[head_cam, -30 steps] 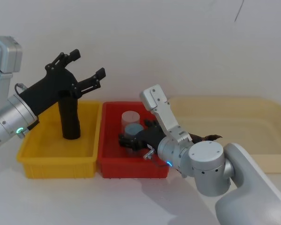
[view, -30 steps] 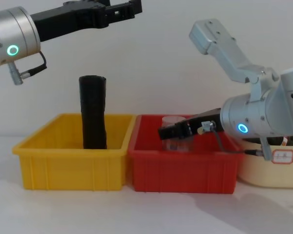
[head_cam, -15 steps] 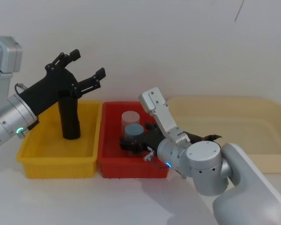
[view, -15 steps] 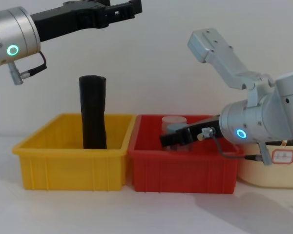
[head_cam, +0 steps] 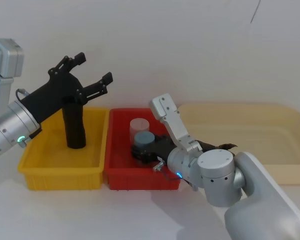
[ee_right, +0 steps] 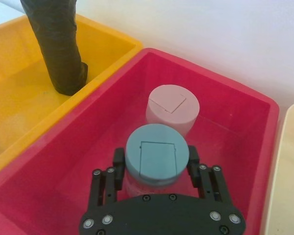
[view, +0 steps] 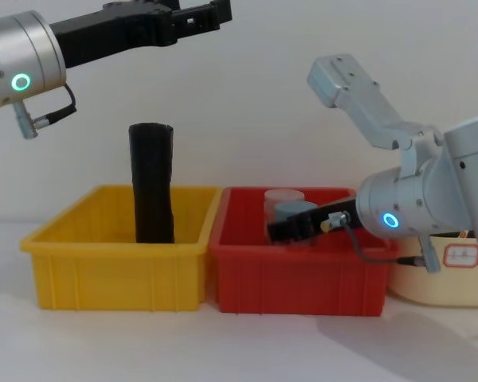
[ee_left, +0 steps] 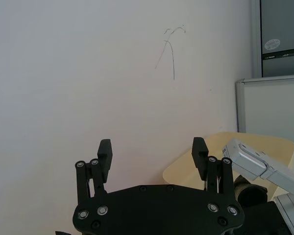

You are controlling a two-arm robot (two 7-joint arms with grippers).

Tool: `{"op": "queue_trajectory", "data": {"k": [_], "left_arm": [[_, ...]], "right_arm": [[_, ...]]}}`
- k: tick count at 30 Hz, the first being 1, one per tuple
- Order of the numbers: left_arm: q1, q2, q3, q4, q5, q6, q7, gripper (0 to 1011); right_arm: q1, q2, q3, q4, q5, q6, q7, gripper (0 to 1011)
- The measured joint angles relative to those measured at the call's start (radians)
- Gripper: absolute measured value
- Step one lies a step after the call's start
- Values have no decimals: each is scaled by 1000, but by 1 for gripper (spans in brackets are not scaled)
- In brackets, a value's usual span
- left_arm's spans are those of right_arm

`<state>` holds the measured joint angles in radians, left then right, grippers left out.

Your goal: Pick up the garbage bag with the one hand and transfer it to the other hand.

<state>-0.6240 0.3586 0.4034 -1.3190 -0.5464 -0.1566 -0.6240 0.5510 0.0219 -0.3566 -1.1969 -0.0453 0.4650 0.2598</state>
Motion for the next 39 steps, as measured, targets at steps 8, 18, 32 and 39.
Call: {"op": "queue_trajectory", "data": {"k": [8, 18, 32, 39], "left_arm": [[0, 0, 0, 0, 0, 0, 0, 1000], [0, 0, 0, 0, 0, 0, 0, 1000], [0, 0, 0, 0, 0, 0, 0, 1000], [0, 0, 0, 0, 0, 0, 0, 1000]], "right_arm": [[-1, -5, 9, 0, 0, 5, 2, 682], [-13, 0, 30, -51, 18, 17, 15, 682], [-29, 12, 90, -178, 77, 33, 33, 682], [-23, 12, 127, -207, 93, 23, 8, 682]]}}
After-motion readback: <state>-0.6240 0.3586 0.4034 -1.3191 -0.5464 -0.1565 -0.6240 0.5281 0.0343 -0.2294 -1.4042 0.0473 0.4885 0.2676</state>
